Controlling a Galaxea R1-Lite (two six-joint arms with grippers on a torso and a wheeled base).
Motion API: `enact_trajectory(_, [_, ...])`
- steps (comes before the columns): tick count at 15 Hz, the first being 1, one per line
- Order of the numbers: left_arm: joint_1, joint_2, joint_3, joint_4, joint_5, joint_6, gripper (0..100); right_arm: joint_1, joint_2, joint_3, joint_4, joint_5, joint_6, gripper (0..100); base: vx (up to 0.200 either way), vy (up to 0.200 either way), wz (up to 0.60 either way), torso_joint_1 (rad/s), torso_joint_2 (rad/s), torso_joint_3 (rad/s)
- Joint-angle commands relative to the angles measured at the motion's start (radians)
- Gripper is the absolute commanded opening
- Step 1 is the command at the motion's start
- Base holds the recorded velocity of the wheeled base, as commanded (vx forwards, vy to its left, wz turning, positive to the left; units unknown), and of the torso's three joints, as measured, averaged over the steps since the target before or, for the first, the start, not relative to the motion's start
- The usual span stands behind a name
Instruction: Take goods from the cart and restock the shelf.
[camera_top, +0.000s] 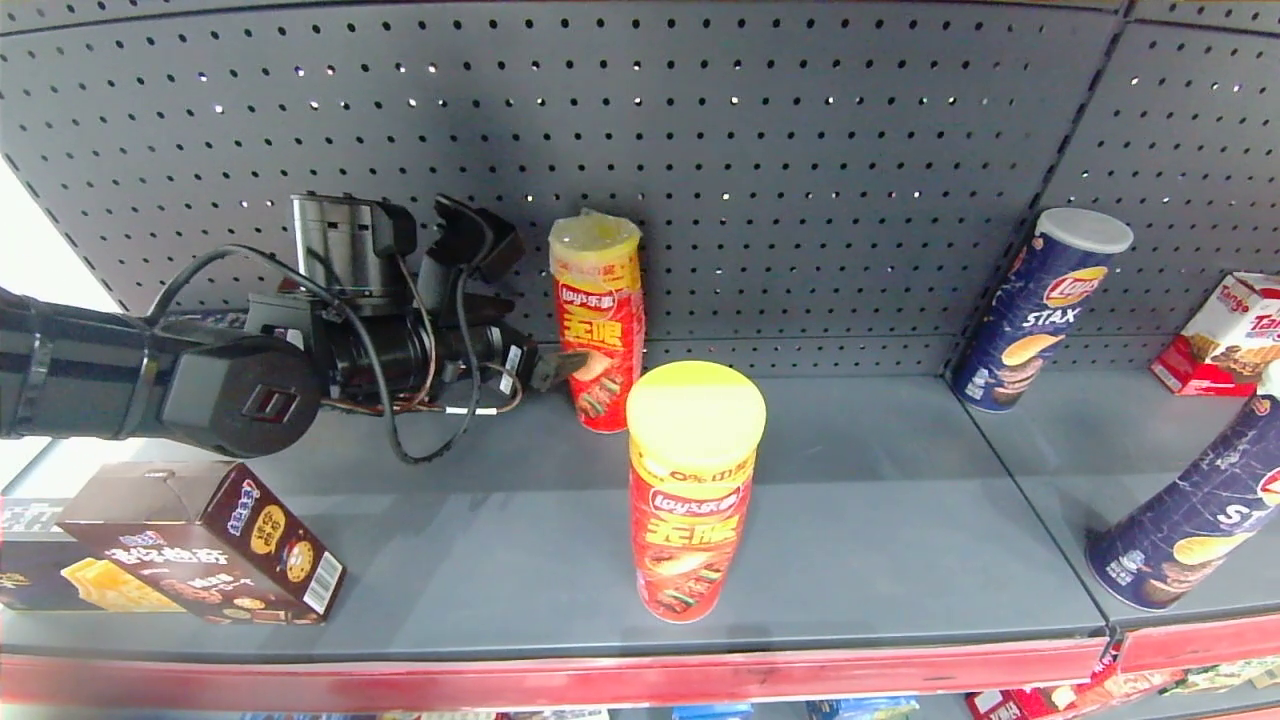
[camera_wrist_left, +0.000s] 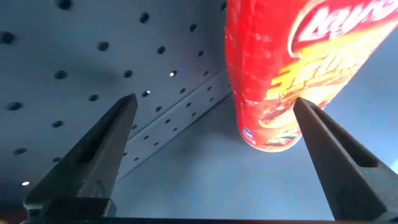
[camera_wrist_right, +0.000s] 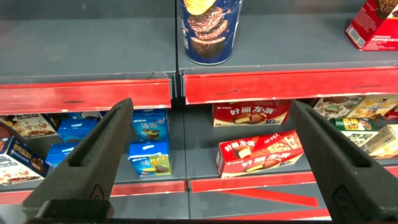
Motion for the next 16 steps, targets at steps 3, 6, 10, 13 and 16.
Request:
enact_trajectory(3, [0.041, -0.044, 0.003, 0.048, 0.002, 0.044, 100, 0.000, 0.001, 0.000, 0.000, 0.000, 0.000, 100, 0.000, 0.000, 0.00, 0.000, 0.00, 0.000])
enact_trajectory(6, [0.056, -0.042, 0.002, 0.052, 0.045, 0.087, 100, 0.000, 0.001, 0.000, 0.000, 0.000, 0.000, 100, 0.000, 0.000, 0.00, 0.000, 0.00, 0.000])
enact_trajectory(10, [0.051, -0.013, 0.003, 0.037, 0.078, 0.089, 100, 0.000, 0.001, 0.000, 0.000, 0.000, 0.000, 100, 0.000, 0.000, 0.00, 0.000, 0.00, 0.000])
enact_trajectory(13, [0.051, 0.018, 0.003, 0.011, 0.080, 0.087, 100, 0.000, 0.001, 0.000, 0.000, 0.000, 0.000, 100, 0.000, 0.000, 0.00, 0.000, 0.00, 0.000])
enact_trajectory(16, [0.054, 0.051, 0.003, -0.027, 0.078, 0.081, 100, 0.000, 0.001, 0.000, 0.000, 0.000, 0.000, 100, 0.000, 0.000, 0.00, 0.000, 0.00, 0.000])
